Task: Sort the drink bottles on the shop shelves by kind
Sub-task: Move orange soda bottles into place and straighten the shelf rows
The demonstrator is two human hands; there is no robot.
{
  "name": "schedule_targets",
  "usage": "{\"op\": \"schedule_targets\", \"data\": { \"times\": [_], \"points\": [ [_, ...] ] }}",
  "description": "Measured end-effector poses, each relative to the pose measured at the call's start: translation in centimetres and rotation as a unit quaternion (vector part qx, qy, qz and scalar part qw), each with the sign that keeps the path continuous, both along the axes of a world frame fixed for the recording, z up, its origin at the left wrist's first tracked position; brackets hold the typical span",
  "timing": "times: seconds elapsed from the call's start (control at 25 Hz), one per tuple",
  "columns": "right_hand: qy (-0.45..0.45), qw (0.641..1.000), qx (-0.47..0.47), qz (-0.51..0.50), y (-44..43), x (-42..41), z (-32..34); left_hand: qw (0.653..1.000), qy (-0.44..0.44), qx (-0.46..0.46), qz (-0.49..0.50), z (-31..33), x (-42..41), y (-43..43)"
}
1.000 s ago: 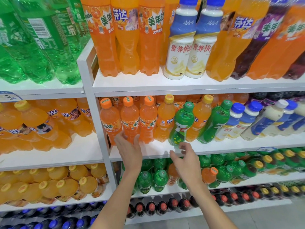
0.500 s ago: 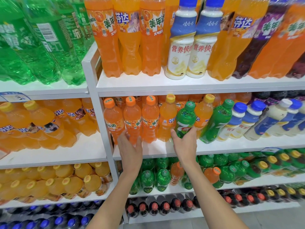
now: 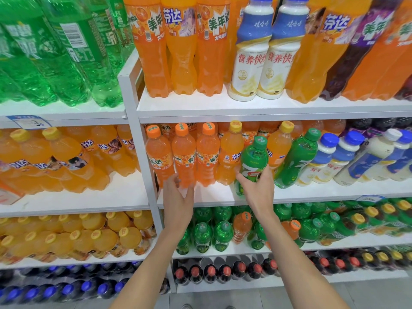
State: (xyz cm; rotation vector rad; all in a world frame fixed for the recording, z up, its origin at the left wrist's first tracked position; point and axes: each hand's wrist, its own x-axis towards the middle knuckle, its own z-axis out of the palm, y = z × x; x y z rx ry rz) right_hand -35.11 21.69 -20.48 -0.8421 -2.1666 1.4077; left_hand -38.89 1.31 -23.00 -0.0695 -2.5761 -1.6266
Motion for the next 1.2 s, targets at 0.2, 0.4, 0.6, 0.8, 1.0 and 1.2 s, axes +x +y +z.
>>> {"op": "schedule_targets", "data": {
  "times": [0.2,0.4,0.6,0.8,1.0,1.2],
  "points": [
    [0.006,0.997,-0.071,0.04,0.2,1.4,0.7,1.0,0.004,-0.013,-0.011,-0.1,0.8,-0.6],
    [0.03,0.994,-0.101,0.037,-1.1,4.4,0.8,0.998,0.007,-0.04,-0.039,-0.2,2.0,-1.5],
    [0.029,0.993,-0.108,0.031,-2.2,7.4,-0.3,0.995,-0.012,-0.072,-0.073,-0.9,3.2,-2.3],
    [0.032,0.992,-0.125,0.016,-3.2,10.6,-1.5,0.992,-0.021,-0.074,-0.096,-1.8,4.7,-2.6],
    [0.04,0.989,-0.138,0.024,-2.6,13.7,-2.5,0.989,-0.047,-0.102,-0.1,-1.7,7.6,-1.1],
    [0.027,0.984,-0.167,0.051,0.5,17.2,-3.9,0.988,-0.071,-0.094,-0.096,-1.8,11.4,3.5]
  ]
}}
